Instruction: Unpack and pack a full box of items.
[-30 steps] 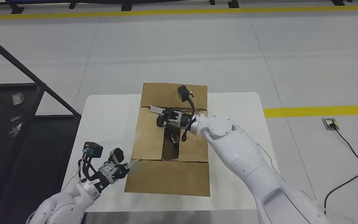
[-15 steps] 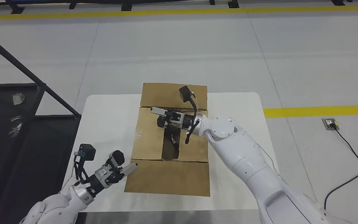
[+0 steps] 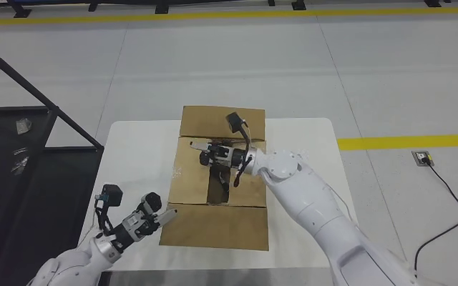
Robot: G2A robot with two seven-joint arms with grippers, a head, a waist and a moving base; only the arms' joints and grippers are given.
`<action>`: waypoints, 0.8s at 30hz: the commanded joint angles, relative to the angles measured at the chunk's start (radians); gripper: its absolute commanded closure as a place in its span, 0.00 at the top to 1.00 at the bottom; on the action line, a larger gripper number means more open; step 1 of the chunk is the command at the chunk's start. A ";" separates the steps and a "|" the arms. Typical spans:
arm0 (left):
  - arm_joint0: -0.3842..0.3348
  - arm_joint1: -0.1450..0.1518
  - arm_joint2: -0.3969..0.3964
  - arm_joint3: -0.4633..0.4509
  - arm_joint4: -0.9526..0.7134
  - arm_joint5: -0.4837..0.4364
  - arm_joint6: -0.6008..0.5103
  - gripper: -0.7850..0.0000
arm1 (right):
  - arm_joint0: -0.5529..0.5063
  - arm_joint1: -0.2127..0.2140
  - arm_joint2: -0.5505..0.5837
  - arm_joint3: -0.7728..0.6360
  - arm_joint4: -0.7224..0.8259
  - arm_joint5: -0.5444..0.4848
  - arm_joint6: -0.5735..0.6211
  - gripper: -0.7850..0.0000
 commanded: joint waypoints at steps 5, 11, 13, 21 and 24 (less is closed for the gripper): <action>0.039 0.002 -0.051 0.049 -0.090 -0.086 0.033 1.00 | -0.022 0.026 0.027 -0.095 -0.089 0.059 -0.023 1.00; 0.061 0.003 -0.071 0.059 -0.109 -0.127 0.038 1.00 | -0.034 0.040 0.042 -0.136 -0.154 0.119 -0.081 1.00; 0.061 0.003 -0.071 0.059 -0.109 -0.127 0.038 1.00 | -0.034 0.040 0.042 -0.136 -0.154 0.119 -0.081 1.00; 0.062 -0.001 -0.068 0.128 -0.214 -0.187 0.067 1.00 | -0.054 0.042 0.047 -0.179 -0.202 0.204 -0.108 1.00; 0.060 0.001 -0.074 0.154 -0.242 -0.220 0.051 1.00 | -0.054 0.053 0.080 -0.175 -0.179 0.183 -0.053 1.00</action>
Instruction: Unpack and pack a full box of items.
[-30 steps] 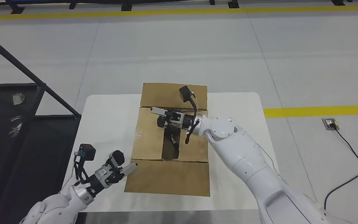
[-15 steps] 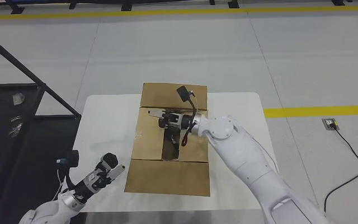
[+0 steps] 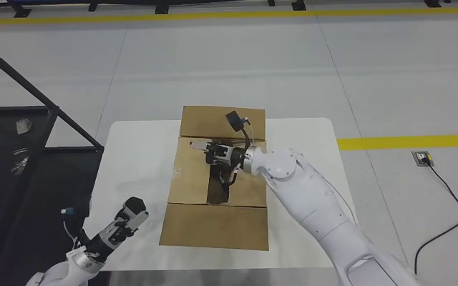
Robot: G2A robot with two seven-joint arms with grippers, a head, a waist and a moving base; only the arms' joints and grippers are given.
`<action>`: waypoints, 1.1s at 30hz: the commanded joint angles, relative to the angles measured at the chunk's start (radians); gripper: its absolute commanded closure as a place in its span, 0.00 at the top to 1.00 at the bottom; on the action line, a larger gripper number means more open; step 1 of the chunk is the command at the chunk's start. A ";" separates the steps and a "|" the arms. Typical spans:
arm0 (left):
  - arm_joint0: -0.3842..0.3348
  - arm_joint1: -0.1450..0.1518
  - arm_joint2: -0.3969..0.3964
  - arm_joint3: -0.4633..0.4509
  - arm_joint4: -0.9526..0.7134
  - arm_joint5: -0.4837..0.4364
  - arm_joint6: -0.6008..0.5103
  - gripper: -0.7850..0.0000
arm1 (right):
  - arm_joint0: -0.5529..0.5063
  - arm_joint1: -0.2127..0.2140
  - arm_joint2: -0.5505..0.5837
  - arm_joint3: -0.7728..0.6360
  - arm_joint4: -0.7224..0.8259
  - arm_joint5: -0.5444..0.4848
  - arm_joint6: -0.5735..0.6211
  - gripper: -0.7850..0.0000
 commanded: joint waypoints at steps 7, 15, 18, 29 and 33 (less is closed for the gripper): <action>-0.022 0.004 0.007 0.045 -0.100 -0.057 -0.064 1.00 | 0.010 0.018 0.024 0.050 -0.045 0.029 0.116 1.00; -0.046 0.005 0.018 0.048 -0.121 -0.046 -0.092 1.00 | 0.021 -0.006 -0.001 0.150 -0.023 0.042 0.141 1.00; -0.050 0.005 0.020 0.044 -0.102 -0.030 -0.089 1.00 | 0.018 -0.025 -0.004 0.179 0.043 0.010 0.174 1.00; -0.040 -0.006 0.046 -0.017 0.129 0.090 0.020 1.00 | 0.073 -0.103 -0.030 0.297 0.181 -0.084 0.218 1.00; -0.033 -0.009 0.063 -0.047 0.207 0.110 0.029 1.00 | 0.094 -0.123 -0.026 0.297 0.218 -0.122 0.221 1.00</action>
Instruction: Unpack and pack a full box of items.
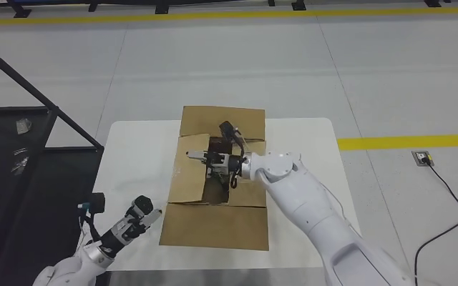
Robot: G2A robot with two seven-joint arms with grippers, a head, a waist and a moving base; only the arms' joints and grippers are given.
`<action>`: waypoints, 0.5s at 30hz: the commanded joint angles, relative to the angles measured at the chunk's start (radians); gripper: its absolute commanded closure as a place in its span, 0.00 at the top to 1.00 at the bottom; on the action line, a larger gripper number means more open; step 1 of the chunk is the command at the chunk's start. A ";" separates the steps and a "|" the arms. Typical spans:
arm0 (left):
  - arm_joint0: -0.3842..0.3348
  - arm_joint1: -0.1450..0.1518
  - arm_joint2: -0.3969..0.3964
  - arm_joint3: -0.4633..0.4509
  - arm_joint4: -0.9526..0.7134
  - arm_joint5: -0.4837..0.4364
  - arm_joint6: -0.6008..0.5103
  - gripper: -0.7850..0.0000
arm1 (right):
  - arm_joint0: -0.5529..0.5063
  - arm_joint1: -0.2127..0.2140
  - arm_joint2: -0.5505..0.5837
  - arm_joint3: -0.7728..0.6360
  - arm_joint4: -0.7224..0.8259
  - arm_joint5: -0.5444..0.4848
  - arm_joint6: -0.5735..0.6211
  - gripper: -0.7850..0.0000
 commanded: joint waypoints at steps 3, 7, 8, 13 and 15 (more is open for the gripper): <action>-0.001 -0.002 0.011 -0.018 0.054 0.027 0.006 1.00 | 0.019 -0.023 -0.010 -0.019 0.014 -0.027 -0.013 1.00; 0.002 -0.005 0.019 -0.049 0.148 0.101 0.034 1.00 | 0.036 -0.050 -0.032 -0.041 0.008 -0.034 -0.040 1.00; 0.003 -0.007 0.025 -0.058 0.172 0.142 0.049 1.00 | 0.041 -0.057 -0.038 -0.045 0.005 -0.034 -0.045 1.00; -0.016 -0.019 0.058 -0.085 0.206 0.344 0.113 1.00 | 0.065 -0.092 -0.072 -0.034 -0.014 -0.034 -0.071 1.00; -0.022 -0.024 0.072 -0.090 0.208 0.394 0.137 1.00 | 0.073 -0.106 -0.083 -0.022 -0.018 -0.036 -0.072 1.00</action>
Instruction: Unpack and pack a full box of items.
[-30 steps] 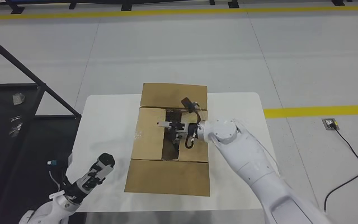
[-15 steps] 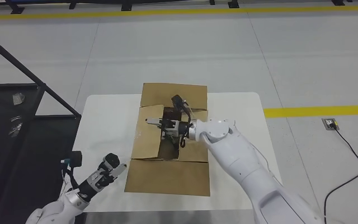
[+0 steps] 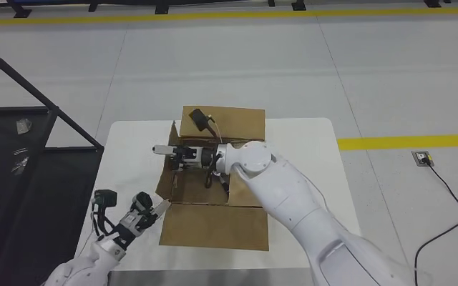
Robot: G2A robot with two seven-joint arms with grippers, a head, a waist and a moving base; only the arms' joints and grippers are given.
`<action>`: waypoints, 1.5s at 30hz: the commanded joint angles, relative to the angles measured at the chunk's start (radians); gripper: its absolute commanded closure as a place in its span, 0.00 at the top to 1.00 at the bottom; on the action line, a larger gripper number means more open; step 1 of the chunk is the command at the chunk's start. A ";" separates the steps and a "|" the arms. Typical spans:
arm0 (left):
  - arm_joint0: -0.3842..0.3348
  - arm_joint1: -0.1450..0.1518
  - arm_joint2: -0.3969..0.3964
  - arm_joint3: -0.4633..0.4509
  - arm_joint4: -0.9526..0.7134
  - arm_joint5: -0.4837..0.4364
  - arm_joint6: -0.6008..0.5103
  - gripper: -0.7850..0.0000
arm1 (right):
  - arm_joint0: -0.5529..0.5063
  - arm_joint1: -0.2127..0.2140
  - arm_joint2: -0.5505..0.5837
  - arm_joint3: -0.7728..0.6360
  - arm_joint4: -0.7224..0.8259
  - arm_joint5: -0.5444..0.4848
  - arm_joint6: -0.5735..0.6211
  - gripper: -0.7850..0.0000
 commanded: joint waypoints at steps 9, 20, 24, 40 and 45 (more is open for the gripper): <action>0.011 -0.010 -0.045 0.040 -0.107 0.069 0.050 1.00 | 0.034 -0.046 -0.021 0.063 -0.010 -0.048 0.016 1.00; 0.009 -0.011 -0.110 0.134 -0.173 0.057 0.018 1.00 | 0.042 -0.024 0.037 0.063 -0.014 -0.156 0.046 1.00; -0.004 -0.012 -0.111 0.165 -0.180 0.060 0.003 1.00 | 0.031 -0.002 0.069 0.044 -0.024 -0.181 0.042 1.00; 0.008 -0.015 -0.150 0.147 -0.207 0.020 -0.018 1.00 | -0.007 0.034 0.114 -0.007 -0.057 -0.157 0.016 1.00; 0.046 -0.015 -0.189 0.072 -0.233 -0.016 -0.025 1.00 | -0.045 0.057 0.136 -0.090 -0.100 -0.183 0.022 1.00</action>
